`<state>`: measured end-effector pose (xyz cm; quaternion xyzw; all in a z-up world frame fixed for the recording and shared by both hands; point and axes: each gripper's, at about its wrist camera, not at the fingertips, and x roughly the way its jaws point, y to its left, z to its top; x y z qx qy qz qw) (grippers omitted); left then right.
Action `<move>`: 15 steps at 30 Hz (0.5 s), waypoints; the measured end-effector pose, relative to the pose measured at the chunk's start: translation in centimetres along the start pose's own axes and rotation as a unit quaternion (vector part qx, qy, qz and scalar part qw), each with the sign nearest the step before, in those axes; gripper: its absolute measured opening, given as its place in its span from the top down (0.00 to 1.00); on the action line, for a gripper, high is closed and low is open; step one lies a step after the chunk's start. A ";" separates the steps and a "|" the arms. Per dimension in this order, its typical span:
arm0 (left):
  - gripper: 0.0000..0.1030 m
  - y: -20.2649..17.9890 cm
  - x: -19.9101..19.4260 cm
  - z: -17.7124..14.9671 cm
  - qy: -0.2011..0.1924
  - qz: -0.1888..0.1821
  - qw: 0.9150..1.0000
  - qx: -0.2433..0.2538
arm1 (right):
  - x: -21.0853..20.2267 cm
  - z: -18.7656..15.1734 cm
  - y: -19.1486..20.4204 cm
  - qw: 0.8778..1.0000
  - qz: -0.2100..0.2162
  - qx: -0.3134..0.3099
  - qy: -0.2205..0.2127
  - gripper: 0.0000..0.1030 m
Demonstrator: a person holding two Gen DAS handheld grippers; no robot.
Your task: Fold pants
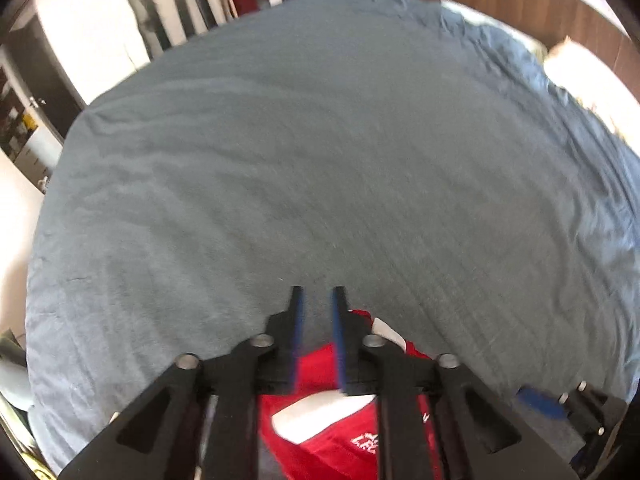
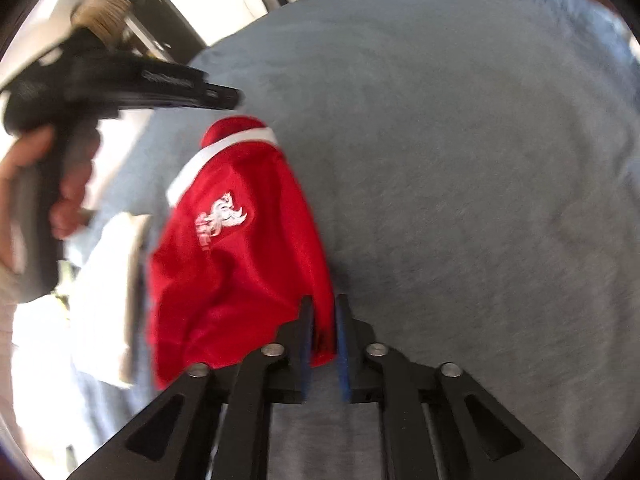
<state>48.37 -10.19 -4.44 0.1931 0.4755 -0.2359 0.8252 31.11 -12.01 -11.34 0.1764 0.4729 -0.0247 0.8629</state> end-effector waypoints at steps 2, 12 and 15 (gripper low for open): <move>0.75 0.6 -1.3 -0.7 -0.011 -0.006 1.000 -0.013 | -1.0 0.4 0.4 1.000 -0.002 -0.005 -0.029 0.54; 0.65 1.5 -4.2 -5.3 -0.017 -0.053 0.998 -0.013 | -3.6 1.6 2.4 0.995 0.063 -0.038 -0.072 0.54; 0.58 1.8 -3.3 -6.3 -0.010 -0.060 0.998 0.012 | -3.8 0.8 3.2 0.994 0.081 -0.032 -0.071 0.54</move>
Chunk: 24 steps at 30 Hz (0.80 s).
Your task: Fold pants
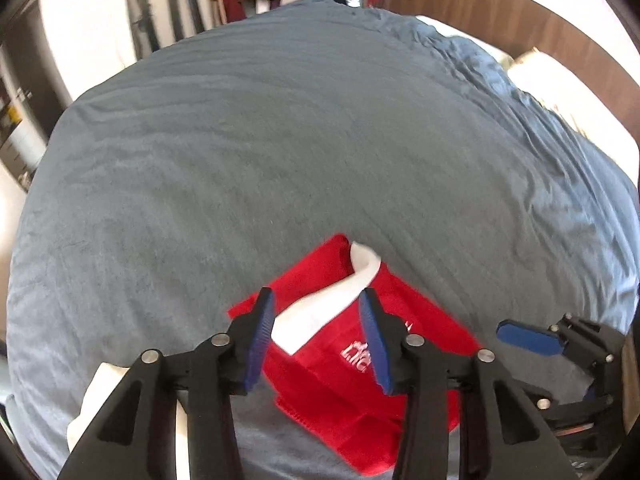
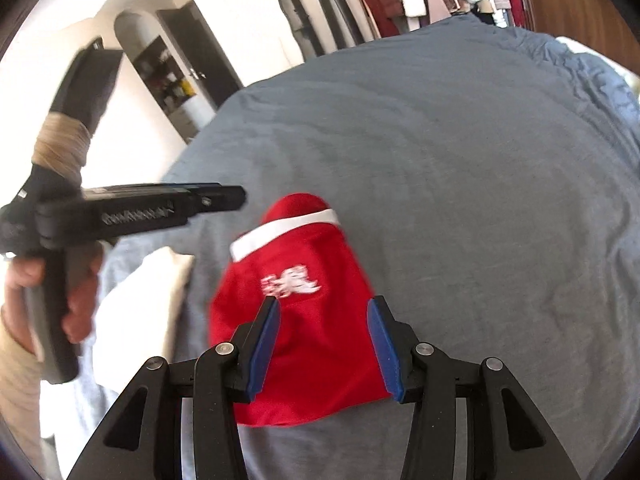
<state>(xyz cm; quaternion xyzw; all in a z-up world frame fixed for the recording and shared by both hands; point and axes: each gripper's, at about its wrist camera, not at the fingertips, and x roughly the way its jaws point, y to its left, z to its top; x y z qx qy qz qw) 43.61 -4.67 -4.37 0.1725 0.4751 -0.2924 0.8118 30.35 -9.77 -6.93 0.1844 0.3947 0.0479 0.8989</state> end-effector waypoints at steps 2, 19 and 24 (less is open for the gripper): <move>0.58 0.0 1.1 -0.7 0.013 -0.007 1.000 0.016 | -0.1 -0.9 0.3 1.000 0.003 0.003 0.001 0.54; 0.93 1.4 3.3 -1.4 0.002 -0.013 1.000 0.006 | 2.3 -2.1 0.4 1.000 -0.002 0.009 0.030 0.54; 0.93 3.4 1.2 -0.2 -0.028 0.031 0.999 -0.006 | 2.6 -2.1 1.1 0.999 0.011 0.008 0.034 0.54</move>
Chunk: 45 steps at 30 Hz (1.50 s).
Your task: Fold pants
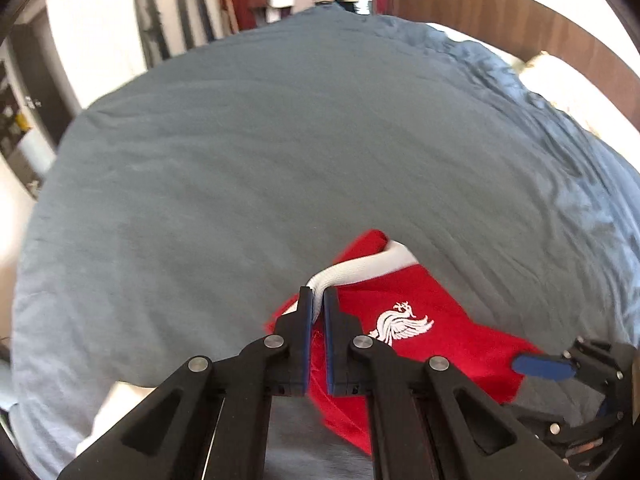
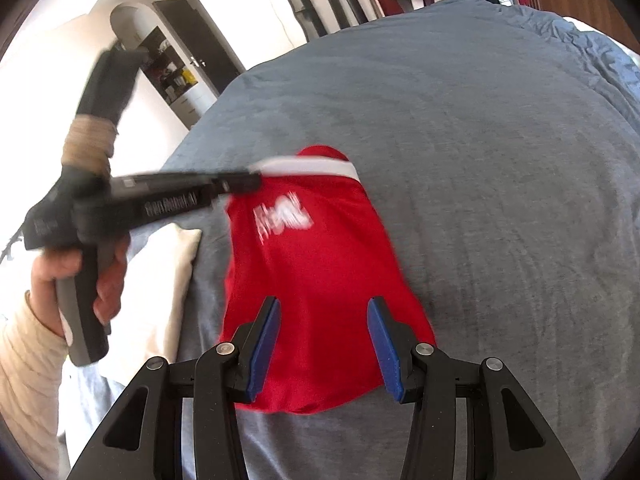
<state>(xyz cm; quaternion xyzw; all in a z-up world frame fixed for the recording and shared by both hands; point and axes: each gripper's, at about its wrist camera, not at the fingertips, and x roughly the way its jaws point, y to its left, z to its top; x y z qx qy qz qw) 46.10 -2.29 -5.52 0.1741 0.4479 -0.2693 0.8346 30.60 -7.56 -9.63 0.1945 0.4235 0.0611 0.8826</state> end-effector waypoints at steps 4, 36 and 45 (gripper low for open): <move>0.93 0.2 1.7 0.0 0.033 0.016 0.999 0.015 | 0.6 0.1 0.5 1.000 0.004 0.001 0.012 0.54; 0.70 -8.3 2.1 3.6 0.043 -0.004 0.987 0.152 | -1.9 0.4 -3.8 0.999 -0.036 0.015 -0.010 0.54; 0.73 -10.3 4.8 5.1 0.104 -0.002 0.967 0.233 | -0.6 -1.1 -6.6 0.995 -0.006 0.093 0.023 0.54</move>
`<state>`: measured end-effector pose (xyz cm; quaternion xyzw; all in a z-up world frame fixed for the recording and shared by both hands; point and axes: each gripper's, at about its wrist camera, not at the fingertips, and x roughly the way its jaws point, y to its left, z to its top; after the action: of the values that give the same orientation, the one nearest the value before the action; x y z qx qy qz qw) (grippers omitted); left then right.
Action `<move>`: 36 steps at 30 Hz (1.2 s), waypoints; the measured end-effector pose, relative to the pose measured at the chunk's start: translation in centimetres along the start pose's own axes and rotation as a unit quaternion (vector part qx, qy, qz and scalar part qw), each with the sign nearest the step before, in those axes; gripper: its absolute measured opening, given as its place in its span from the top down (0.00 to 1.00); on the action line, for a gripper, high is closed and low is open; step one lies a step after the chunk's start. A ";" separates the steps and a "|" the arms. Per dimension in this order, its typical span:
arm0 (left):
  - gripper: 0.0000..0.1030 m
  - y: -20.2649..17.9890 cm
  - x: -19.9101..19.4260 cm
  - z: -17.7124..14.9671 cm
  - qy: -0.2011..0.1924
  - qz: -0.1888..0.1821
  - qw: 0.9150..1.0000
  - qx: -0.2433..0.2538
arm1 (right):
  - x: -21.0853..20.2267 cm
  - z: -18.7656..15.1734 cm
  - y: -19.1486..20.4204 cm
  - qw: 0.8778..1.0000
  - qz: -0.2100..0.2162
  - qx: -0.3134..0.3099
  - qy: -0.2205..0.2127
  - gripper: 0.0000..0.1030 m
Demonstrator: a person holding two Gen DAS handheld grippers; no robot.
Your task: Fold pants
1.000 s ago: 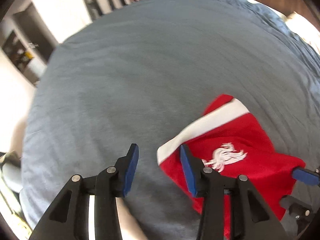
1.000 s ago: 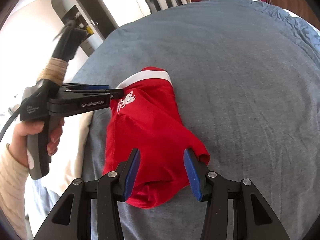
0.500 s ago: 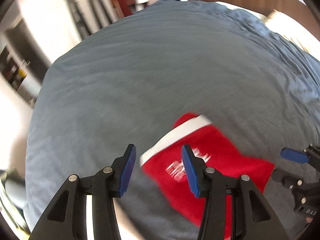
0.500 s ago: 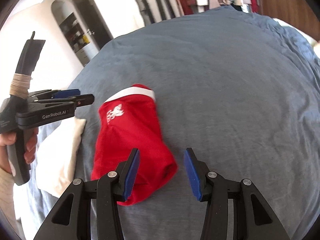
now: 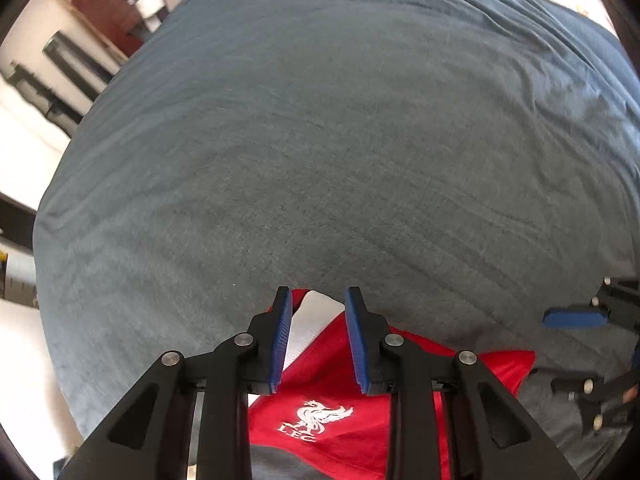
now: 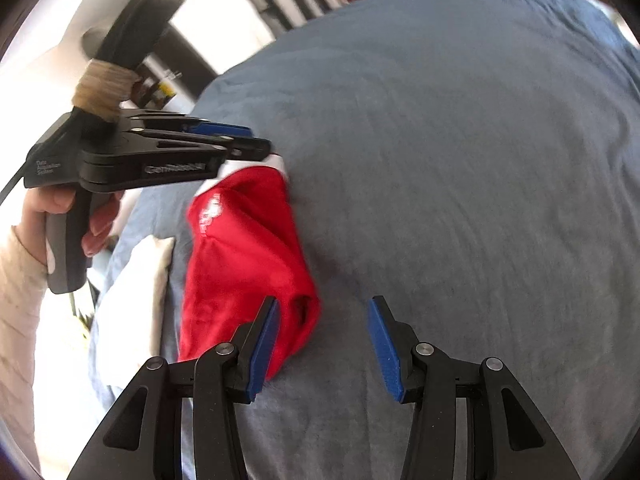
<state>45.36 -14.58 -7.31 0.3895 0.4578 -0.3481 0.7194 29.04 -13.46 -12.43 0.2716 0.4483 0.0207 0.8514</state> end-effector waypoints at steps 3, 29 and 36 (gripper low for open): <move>0.72 0.1 0.0 -0.1 0.011 -0.005 1.000 0.014 | 0.4 -0.4 -0.5 1.000 -0.002 0.016 0.011 0.54; 0.69 2.6 6.6 0.7 0.144 -0.035 0.989 0.007 | 3.6 1.2 1.2 0.999 0.043 0.014 0.011 0.59; 0.91 2.0 7.0 0.6 0.124 -0.056 0.991 -0.009 | 4.3 0.6 1.6 0.999 0.042 0.002 0.017 0.73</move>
<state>49.71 -15.20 -13.20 0.3969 0.5677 -0.3324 0.6401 32.40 -11.15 -14.56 0.2915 0.4507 0.0598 0.8416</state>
